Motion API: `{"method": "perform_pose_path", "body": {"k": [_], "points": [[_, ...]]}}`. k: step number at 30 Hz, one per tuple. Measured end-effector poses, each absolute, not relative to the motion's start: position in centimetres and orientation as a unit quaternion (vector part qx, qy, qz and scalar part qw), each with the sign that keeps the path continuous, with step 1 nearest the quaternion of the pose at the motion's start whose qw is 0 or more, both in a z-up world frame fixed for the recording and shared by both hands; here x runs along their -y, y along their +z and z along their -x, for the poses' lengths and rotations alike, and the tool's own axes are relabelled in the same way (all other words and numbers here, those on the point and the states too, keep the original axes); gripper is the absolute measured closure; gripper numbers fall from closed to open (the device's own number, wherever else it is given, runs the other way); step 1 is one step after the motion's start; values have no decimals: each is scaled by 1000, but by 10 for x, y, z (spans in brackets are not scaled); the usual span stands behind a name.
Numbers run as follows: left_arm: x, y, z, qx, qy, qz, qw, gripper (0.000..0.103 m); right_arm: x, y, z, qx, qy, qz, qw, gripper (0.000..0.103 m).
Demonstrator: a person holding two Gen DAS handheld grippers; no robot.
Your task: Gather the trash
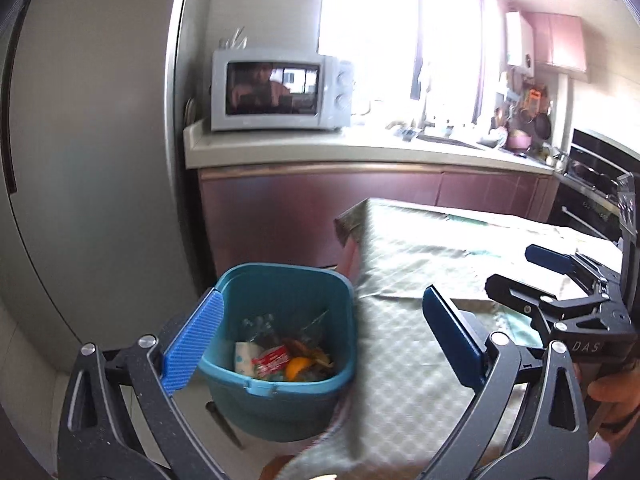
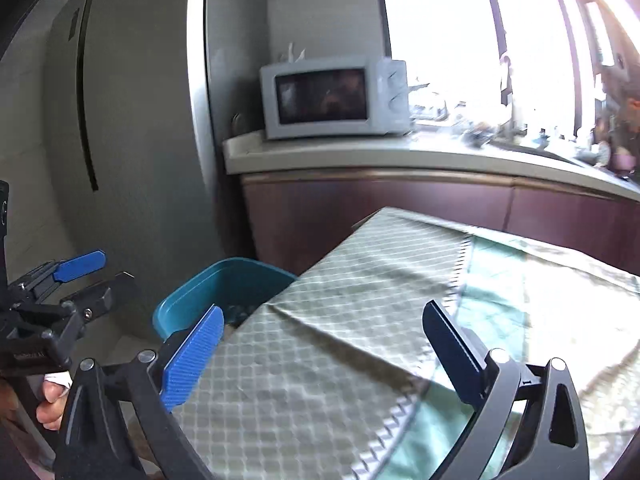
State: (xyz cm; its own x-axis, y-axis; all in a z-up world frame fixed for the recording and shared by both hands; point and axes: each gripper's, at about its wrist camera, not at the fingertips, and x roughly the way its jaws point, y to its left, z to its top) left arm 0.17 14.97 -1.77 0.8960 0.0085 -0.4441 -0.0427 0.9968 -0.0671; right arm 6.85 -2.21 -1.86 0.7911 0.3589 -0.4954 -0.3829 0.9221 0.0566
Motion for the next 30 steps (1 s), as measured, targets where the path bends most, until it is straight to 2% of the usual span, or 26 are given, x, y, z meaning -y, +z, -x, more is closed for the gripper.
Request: {"method": "perform_pose_path", "body": {"k": [14, 30], "points": [[-93, 6, 53, -167, 4, 17, 986, 5, 94, -1, 8, -170, 71, 8, 983, 7], [-86, 10, 61, -142, 15, 12, 990, 5, 107, -6, 22, -165, 42, 3, 985, 6]]}}
